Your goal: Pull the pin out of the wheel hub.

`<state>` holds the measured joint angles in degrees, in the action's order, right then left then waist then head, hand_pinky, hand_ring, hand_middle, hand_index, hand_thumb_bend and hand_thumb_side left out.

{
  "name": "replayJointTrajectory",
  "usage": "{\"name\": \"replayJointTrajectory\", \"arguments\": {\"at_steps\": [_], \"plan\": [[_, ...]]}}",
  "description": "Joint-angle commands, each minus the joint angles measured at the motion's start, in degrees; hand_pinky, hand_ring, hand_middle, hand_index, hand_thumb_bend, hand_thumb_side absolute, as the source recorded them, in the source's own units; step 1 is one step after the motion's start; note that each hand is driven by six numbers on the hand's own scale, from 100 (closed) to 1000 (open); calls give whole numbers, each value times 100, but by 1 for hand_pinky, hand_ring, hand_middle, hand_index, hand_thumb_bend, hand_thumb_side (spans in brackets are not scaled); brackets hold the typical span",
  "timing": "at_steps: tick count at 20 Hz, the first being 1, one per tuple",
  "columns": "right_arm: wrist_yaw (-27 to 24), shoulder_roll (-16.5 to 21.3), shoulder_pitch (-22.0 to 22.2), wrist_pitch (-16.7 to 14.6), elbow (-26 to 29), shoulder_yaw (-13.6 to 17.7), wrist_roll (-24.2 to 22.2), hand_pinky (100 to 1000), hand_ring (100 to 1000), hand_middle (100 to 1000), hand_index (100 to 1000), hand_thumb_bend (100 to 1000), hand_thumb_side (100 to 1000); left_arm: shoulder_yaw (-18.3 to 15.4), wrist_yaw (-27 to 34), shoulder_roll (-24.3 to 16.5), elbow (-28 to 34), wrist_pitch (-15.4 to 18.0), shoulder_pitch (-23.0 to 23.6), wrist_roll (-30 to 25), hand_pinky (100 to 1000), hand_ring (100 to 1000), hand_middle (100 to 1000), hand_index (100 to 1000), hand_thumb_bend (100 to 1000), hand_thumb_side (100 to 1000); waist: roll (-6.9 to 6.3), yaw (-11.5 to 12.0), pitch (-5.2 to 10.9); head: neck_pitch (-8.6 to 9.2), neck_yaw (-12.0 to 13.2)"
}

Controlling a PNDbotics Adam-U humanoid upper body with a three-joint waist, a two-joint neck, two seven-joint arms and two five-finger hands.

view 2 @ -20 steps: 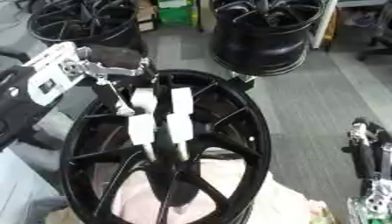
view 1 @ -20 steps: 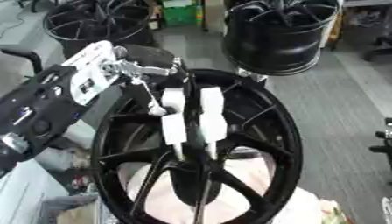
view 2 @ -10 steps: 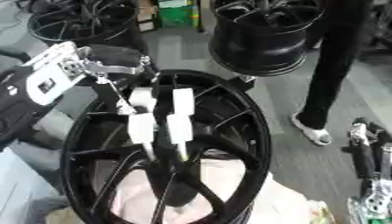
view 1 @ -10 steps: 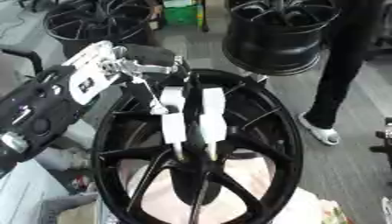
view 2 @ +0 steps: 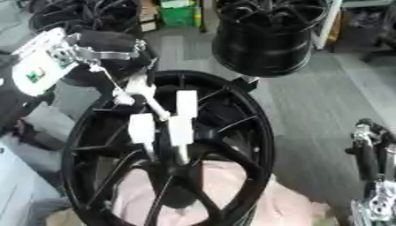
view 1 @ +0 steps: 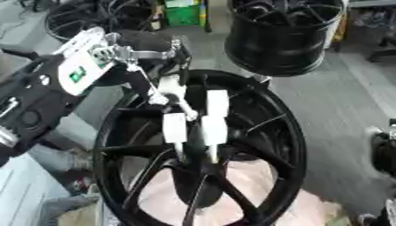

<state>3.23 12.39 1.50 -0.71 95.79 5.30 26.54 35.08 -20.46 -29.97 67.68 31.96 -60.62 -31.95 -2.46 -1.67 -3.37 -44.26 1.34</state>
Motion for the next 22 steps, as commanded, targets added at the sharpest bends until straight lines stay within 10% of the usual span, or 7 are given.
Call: {"name": "replayJointTrajectory", "arguments": {"at_steps": [1, 11, 22], "plan": [[4, 136, -46, 6, 38, 35, 10, 483, 685, 755, 730, 100, 725, -242, 91, -304, 134, 2001, -192, -2001, 474, 314, 428, 595, 174, 165, 13, 15, 82, 15, 4], [26, 175, 1, 10, 30, 80, 53, 482, 685, 754, 730, 100, 725, -1269, 14, -1410, 14, 2001, 116, -2001, 486, 320, 438, 605, 272, 158, -41, 146, 131, 15, -62], [22, 167, 15, 19, 23, 124, 99, 482, 684, 754, 730, 100, 725, -2476, -1075, -2421, -1134, 1998, 1555, -1625, 503, 340, 454, 624, 304, 171, -3, 243, 113, 15, -148]]}}
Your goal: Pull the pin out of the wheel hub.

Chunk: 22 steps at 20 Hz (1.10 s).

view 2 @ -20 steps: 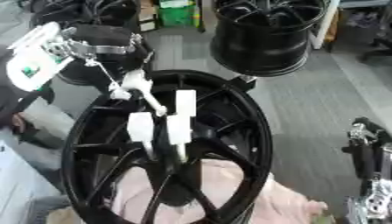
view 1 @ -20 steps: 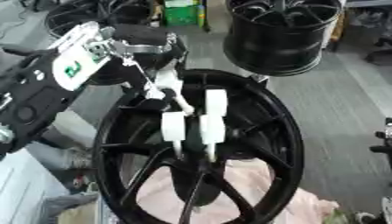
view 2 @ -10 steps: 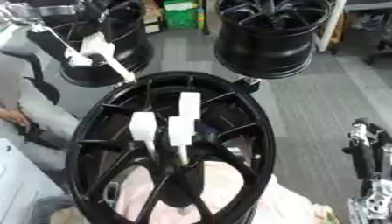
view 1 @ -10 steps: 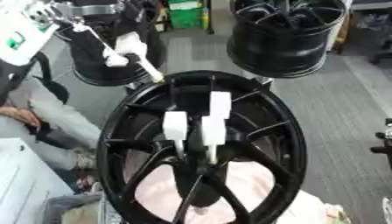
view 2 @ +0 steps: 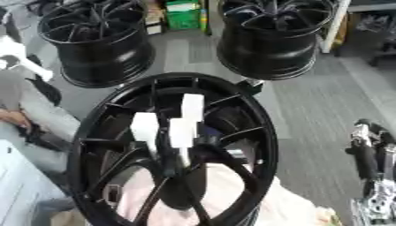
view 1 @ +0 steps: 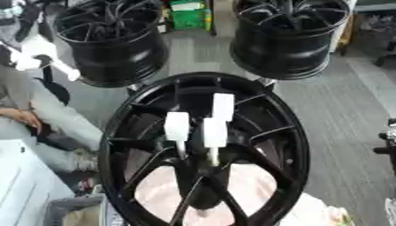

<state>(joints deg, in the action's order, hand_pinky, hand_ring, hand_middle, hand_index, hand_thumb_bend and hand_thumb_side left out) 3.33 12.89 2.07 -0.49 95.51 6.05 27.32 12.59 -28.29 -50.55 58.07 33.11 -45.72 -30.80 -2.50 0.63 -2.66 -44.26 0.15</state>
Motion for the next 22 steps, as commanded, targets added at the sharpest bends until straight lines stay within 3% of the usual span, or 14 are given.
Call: {"name": "replayJointTrajectory", "arguments": {"at_steps": [1, 3, 6, 7, 10, 11, 14, 16, 20, 22], "plan": [[9, 113, -42, -1, 49, 50, 23, 482, 684, 754, 730, 100, 725, -284, -487, -403, -277, 1873, 210, -1656, 513, 348, 460, 630, 317, 173, 6, 19, 36, 15, -32], [0, 108, -40, 2, 45, 50, 25, 482, 684, 753, 730, 100, 725, -395, -914, -441, -514, 1805, 472, -1430, 536, 373, 485, 661, 343, 180, 18, 32, 26, 15, -40], [-7, 101, -42, 4, 46, 54, 27, 482, 684, 753, 730, 100, 725, -626, -1605, -379, -931, 1516, 768, -877, 705, 603, 710, 821, 490, 212, 41, 50, 19, 15, -42], [-9, 96, -44, 5, 47, 53, 27, 482, 684, 753, 730, 100, 726, -700, -1902, -336, -1025, 1403, 843, -578, 765, 721, 797, 874, 581, 268, 49, 50, 17, 15, -39], [-17, 71, -46, 8, 48, 55, 29, 482, 684, 753, 730, 100, 726, -984, -2725, -142, -1275, 1061, 1096, 531, 859, 832, 902, 938, 667, 593, 82, 41, 6, 15, -45], [-21, 64, -46, 9, 48, 58, 32, 482, 684, 753, 730, 100, 726, -1099, -2910, -69, -1370, 926, 1190, 943, 867, 847, 914, 945, 663, 637, 95, 37, -1, 15, -52], [-34, 43, -52, 14, 53, 71, 47, 482, 684, 753, 730, 100, 726, -1464, -3158, 154, -1636, 492, 1492, 2087, 859, 830, 892, 937, 538, 654, 134, 25, -24, 15, -56], [-41, 28, -61, 16, 55, 75, 53, 482, 684, 753, 730, 100, 727, -1683, -3032, 294, -1711, 313, 1695, 2564, 837, 800, 863, 919, 411, 601, 151, 25, -38, 15, -55], [-54, -1, -75, 11, 52, 78, 59, 482, 683, 753, 730, 100, 728, -2080, -1978, 635, -1365, 243, 2134, 2712, 801, 748, 808, 878, 157, 555, 175, 52, -60, 15, -53], [-58, -17, -86, 6, 52, 77, 57, 482, 683, 753, 730, 100, 728, -2262, -1242, 866, -950, 216, 2359, 2536, 778, 708, 770, 852, 100, 590, 192, 68, -70, 15, -39]]}}
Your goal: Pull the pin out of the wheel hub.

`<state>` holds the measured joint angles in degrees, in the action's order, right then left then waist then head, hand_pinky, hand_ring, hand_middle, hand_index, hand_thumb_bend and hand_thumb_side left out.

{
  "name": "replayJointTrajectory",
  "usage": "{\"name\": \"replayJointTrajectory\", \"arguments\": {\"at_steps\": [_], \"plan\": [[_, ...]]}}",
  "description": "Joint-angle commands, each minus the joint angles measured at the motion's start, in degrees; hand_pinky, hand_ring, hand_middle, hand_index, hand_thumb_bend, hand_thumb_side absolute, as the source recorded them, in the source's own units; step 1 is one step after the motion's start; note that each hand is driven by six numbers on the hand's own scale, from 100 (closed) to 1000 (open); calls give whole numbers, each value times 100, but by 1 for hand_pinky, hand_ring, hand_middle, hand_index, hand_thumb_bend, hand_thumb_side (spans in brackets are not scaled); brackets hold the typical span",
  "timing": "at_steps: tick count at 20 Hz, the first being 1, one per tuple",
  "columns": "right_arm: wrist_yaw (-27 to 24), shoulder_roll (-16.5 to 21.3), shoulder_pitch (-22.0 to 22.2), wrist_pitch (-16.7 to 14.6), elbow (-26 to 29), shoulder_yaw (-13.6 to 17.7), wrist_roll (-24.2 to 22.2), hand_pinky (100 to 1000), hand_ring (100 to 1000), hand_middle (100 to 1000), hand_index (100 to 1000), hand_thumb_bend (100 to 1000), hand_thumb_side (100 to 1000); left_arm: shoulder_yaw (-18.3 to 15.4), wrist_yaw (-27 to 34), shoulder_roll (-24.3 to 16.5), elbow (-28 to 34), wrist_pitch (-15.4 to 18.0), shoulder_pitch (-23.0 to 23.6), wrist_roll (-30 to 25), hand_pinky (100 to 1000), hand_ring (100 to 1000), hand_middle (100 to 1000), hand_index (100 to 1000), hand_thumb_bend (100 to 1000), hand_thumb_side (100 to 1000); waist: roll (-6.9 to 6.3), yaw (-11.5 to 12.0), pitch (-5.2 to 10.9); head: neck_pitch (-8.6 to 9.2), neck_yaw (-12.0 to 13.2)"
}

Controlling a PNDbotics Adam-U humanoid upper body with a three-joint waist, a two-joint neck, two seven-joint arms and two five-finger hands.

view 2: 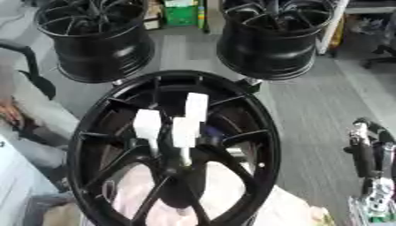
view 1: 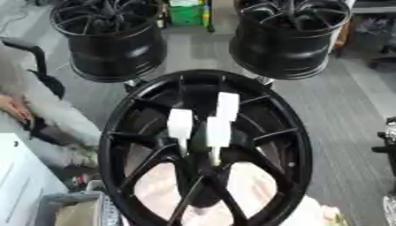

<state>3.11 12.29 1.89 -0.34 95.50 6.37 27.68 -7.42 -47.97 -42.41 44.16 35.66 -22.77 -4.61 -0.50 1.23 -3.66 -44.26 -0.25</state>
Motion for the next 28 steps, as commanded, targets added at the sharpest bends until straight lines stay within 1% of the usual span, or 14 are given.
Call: {"name": "replayJointTrajectory", "arguments": {"at_steps": [1, 3, 4, 5, 7, 9, 13, 15, 17, 21, 28], "plan": [[-39, 34, -70, -9, 52, 46, 22, 482, 683, 752, 730, 100, 729, -365, 1125, 190, 677, -105, 173, -209, 768, 686, 746, 833, 100, 633, 1, 15, 26, 15, 8], [-49, 6, -74, -12, 50, 52, 27, 482, 683, 752, 730, 100, 729, -615, 2049, 560, 1209, -392, 404, -509, 755, 663, 723, 813, 100, 666, 32, 30, 10, 15, 10], [-55, -7, -77, -13, 48, 53, 30, 482, 683, 752, 730, 100, 730, -725, 2504, 742, 1497, -608, 515, -691, 747, 651, 710, 801, 100, 706, 50, 37, -3, 15, 9], [-63, -17, -81, -12, 46, 54, 32, 482, 683, 752, 730, 100, 730, -830, 2920, 915, 1802, -860, 619, -876, 739, 638, 697, 792, 100, 712, 67, 45, -17, 15, 14], [-77, -37, -93, -14, 46, 57, 38, 482, 683, 752, 730, 100, 730, -1009, 3469, 1235, 2423, -1368, 805, -1154, 732, 629, 687, 784, 100, 724, 96, 56, -43, 15, 31], [-91, -64, -112, -18, 46, 52, 38, 482, 683, 752, 730, 100, 731, -1159, 3754, 1588, 2980, -1823, 969, -1340, 726, 621, 678, 775, 100, 745, 121, 75, -70, 15, 67], [-117, -107, -138, -30, 44, 25, 8, 481, 683, 752, 730, 100, 731, -1372, 3927, 2205, 3810, -2588, 1234, -1500, 716, 609, 661, 765, 100, 771, 176, 89, -105, 15, 115], [-126, -121, -141, -31, 42, 24, 7, 481, 683, 752, 730, 100, 732, -1444, 3934, 2443, 4107, -2897, 1333, -1514, 714, 605, 656, 762, 100, 779, 195, 95, -112, 15, 151], [-132, -126, -145, -31, 39, 13, -3, 481, 683, 752, 730, 100, 732, -1486, 3937, 2625, 4344, -3133, 1422, -1524, 713, 603, 652, 762, 100, 789, 203, 108, -115, 15, 192], [-136, -137, -151, -38, 39, -5, -28, 481, 683, 752, 730, 100, 732, -1500, 3962, 2841, 4673, -3383, 1500, -1577, 712, 602, 651, 762, 100, 800, 215, 116, -111, 15, 220], [-135, -143, -154, -41, 42, -3, -37, 481, 684, 752, 730, 100, 733, -1526, 4014, 3072, 4952, -3637, 1531, -1624, 712, 600, 647, 761, 100, 820, 221, 132, -118, 15, 226]]}}
